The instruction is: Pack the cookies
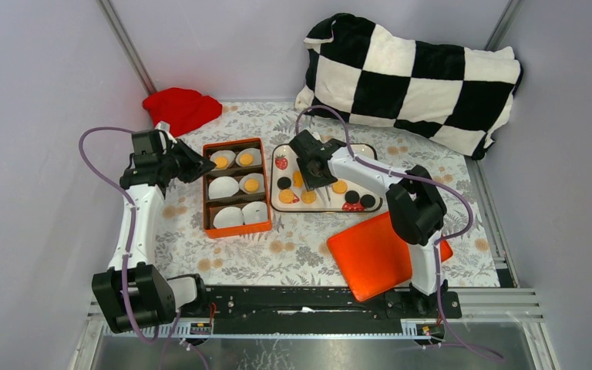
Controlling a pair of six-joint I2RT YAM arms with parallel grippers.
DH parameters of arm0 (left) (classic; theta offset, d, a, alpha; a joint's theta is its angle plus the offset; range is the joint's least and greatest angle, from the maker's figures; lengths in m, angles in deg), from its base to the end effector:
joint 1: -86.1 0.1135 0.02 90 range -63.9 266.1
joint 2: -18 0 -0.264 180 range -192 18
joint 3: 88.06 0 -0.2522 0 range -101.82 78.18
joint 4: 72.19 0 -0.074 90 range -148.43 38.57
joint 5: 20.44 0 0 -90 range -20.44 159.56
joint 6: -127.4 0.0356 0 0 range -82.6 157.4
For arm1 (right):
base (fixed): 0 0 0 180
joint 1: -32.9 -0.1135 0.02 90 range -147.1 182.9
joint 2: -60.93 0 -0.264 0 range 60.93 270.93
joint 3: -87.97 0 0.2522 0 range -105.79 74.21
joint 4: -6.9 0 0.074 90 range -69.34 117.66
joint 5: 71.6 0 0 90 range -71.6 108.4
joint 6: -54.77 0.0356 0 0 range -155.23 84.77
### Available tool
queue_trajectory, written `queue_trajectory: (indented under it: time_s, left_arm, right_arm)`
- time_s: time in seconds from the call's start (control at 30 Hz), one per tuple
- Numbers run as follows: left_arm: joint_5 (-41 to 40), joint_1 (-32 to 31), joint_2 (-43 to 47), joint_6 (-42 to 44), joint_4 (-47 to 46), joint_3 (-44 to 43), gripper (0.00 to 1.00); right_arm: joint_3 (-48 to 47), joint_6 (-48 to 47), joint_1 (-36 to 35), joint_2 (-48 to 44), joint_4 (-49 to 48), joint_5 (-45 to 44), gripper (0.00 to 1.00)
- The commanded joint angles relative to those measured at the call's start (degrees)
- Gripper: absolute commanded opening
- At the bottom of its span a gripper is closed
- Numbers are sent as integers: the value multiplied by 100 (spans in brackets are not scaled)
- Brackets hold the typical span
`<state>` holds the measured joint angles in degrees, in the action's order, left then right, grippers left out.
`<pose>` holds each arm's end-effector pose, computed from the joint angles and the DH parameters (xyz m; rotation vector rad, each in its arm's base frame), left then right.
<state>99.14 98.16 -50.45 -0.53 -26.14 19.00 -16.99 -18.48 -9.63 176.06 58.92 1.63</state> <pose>0.2511 0.0357 0.3092 -0.7246 2.2012 -0.8239 0.3244 0.2836 0.2124 -0.4836 2.5352 -0.0146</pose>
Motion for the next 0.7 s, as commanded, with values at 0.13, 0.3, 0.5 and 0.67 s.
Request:
queue_trajectory:
  time_s: [0.13, 0.3, 0.5, 0.67]
  left_arm:
    - [111, 41, -10, 49, -280, 176, 16]
    - [174, 39, 37, 37, -272, 200, 16]
    - [239, 34, 64, -35, -262, 179, 16]
    - [509, 34, -15, -146, -354, 222, 15]
  right_arm:
    - [-627, -148, 33, 275, 135, 185, 34]
    - [-765, -147, 27, 110, 231, 124, 1]
    - [-655, -151, -18, -603, 207, 143, 0]
    - [-621, -181, -24, -802, 307, 287, 0]
